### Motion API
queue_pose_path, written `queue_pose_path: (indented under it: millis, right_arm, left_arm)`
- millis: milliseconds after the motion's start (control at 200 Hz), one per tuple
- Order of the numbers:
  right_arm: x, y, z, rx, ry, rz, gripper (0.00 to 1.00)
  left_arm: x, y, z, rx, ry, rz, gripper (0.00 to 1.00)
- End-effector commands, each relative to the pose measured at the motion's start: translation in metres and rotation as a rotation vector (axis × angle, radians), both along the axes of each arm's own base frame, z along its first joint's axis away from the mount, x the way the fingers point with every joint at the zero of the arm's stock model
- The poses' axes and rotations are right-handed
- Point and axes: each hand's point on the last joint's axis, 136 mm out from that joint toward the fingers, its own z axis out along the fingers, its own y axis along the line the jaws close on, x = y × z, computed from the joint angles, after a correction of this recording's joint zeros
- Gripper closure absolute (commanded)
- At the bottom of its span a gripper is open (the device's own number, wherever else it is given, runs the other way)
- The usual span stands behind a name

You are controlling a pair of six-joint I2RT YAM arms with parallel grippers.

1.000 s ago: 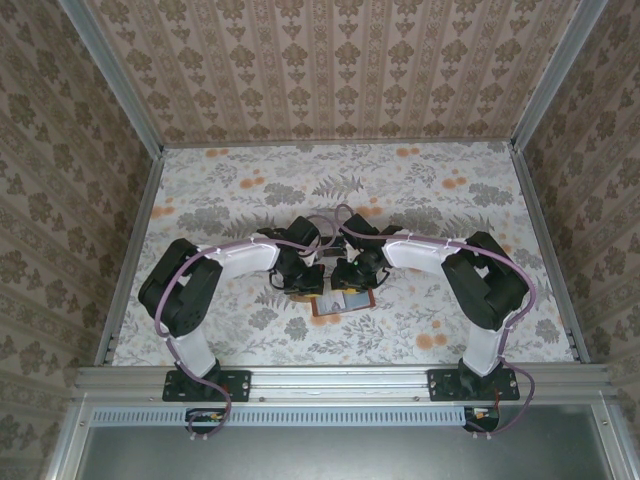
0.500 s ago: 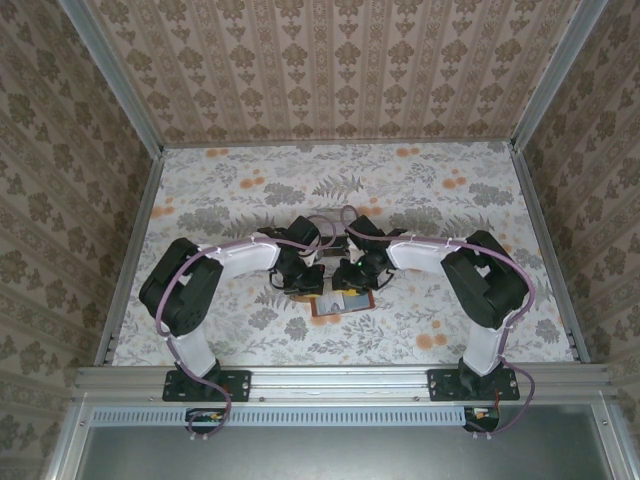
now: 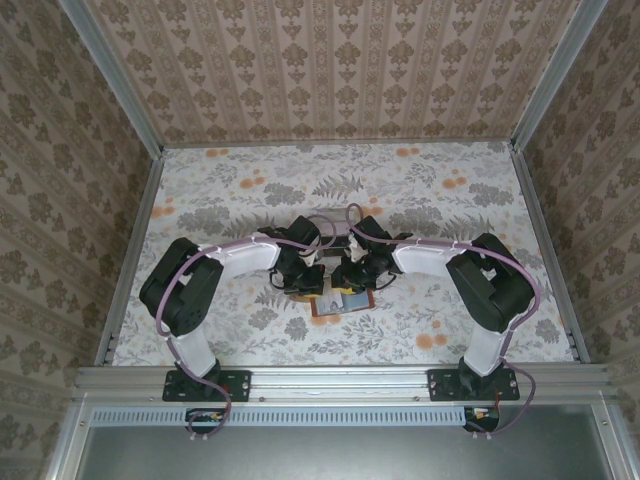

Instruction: Take the credit cards out of the card holder

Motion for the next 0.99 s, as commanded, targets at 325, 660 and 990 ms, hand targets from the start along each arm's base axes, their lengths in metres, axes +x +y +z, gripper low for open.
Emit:
queue_pose_path:
  millis: [325, 660, 990]
  right_arm:
    - [-0.002, -0.012, 0.003, -0.037, -0.011, -0.003, 0.87]
    - [-0.001, -0.027, 0.008, -0.058, -0.031, -0.013, 0.90]
    - [-0.001, -0.038, 0.013, -0.069, -0.051, -0.015, 0.92]
  left_arm:
    - [-0.016, 0.019, -0.021, 0.115, 0.044, -0.026, 0.95]
    - [-0.018, 0.024, -0.020, 0.129, 0.045, -0.023, 0.95]
    - [-0.020, 0.029, -0.020, 0.147, 0.049, -0.017, 0.95]
